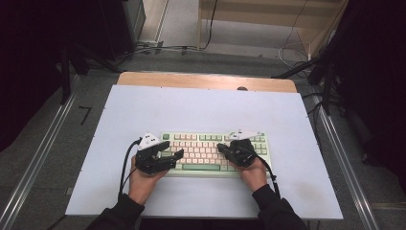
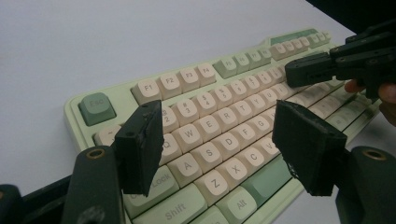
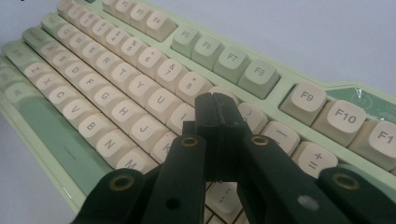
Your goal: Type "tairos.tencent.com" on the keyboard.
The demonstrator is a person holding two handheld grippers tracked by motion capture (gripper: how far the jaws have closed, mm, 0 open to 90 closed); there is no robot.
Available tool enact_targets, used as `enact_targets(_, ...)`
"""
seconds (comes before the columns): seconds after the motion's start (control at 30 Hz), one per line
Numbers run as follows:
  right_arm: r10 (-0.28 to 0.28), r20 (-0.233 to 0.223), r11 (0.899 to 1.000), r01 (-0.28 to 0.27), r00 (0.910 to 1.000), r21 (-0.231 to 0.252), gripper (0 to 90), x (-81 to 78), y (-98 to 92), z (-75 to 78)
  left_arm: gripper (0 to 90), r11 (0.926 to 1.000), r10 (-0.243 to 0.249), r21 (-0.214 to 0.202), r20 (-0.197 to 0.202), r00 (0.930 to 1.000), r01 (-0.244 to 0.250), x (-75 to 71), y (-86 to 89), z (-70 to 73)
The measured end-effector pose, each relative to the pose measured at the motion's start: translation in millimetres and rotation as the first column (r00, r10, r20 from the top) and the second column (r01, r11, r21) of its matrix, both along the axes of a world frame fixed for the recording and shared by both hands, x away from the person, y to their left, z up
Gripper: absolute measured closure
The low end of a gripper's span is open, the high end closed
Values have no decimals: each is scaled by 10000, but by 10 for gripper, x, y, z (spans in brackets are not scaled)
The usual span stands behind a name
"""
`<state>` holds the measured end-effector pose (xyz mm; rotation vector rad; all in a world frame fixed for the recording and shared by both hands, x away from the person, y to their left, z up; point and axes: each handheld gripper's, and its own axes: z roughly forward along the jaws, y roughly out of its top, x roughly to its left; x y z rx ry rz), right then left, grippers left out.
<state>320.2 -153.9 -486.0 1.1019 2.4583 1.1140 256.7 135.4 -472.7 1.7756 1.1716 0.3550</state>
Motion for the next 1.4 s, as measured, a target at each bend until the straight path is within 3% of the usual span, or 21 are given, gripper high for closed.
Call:
enact_targets(0.1, -19, -88, 10000, 19, 10000, 24, 876, 5, 0, 3, 343, 9999, -22, 101, 77, 10000, 21, -14, -6, 0)
enact_targets(0.17, -28, -24, 9995, 28, 10000, 327, 855, -11, -31, 40, 344, 10000, -1, 83, 96, 10000, 1, -20, -5, -1)
enact_targets(0.27, -6, 96, 9968, -2, 10000, 799, 661, -47, -93, 123, 343, 10000, 21, 33, 94, 10000, -21, -28, 8, -4)
enact_targets(0.37, -201, 183, 9952, 183, 9996, 957, 448, -78, -185, 189, 343, 9999, 100, -20, 87, 9999, -100, -39, 26, -6)
enact_targets(0.47, -604, 222, 9928, 578, 9979, 1047, 340, -88, -307, 228, 342, 9999, 144, -47, 115, 9998, -143, -53, 52, -1)
enact_targets(0.67, -1105, 149, 9856, 1077, 9938, 1304, 319, -97, -509, 274, 349, 9997, 242, -55, 162, 9996, -241, -77, 80, 12)
enact_targets(0.73, -1183, 163, 9837, 1149, 9929, 1386, 319, -108, -550, 292, 395, 9996, 275, 16, 232, 9994, -275, -91, 78, 11)
enact_targets(0.8, -1224, 234, 9838, 1182, 9922, 1348, 320, -115, -578, 304, 494, 9996, 249, 125, 347, 9991, -253, -111, 70, 13)
enact_targets(0.97, -1338, 296, 9820, 1285, 9906, 1386, 325, -142, -628, 324, 874, 9994, -130, 323, 521, 9986, 113, -128, 48, 15)
enact_targets(1.0, -1340, 284, 9821, 1289, 9906, 1370, 327, -149, -631, 324, 900, 9993, -166, 333, 483, 9987, 150, -117, 40, 15)
enact_targets(1.4, -1360, 307, 9835, 1312, 9902, 1247, 341, -151, -638, 307, 900, 9975, -263, 657, 126, 9996, 254, 3, -67, -69)
